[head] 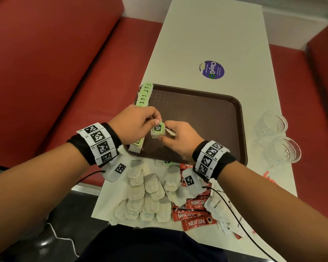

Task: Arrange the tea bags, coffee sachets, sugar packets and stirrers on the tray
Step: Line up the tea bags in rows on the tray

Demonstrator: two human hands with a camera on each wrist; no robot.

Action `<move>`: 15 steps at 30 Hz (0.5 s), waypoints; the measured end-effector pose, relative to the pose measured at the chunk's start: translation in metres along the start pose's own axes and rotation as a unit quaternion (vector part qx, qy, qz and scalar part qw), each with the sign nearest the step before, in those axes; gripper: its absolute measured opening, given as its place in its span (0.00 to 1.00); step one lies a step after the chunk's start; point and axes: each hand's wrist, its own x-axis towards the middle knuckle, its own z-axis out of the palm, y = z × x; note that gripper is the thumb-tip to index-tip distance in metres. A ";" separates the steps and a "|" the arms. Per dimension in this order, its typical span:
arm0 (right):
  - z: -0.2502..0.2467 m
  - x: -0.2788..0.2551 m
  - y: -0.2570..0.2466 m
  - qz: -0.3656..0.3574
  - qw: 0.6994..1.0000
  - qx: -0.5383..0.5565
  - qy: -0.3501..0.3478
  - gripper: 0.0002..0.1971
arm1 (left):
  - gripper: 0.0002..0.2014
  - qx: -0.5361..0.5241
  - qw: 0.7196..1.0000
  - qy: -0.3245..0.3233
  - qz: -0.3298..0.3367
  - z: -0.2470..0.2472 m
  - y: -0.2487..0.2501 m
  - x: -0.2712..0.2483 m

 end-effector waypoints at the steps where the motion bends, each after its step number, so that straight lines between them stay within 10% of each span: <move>1: 0.000 0.002 0.000 0.000 1.000 -0.002 0.003 0.04 | 0.03 -0.007 1.000 0.008 -0.001 0.000 0.000 0.003; 15: -0.012 0.023 0.016 0.082 0.995 0.049 0.030 0.13 | 0.07 0.041 0.988 0.037 -0.142 0.000 -0.062 0.103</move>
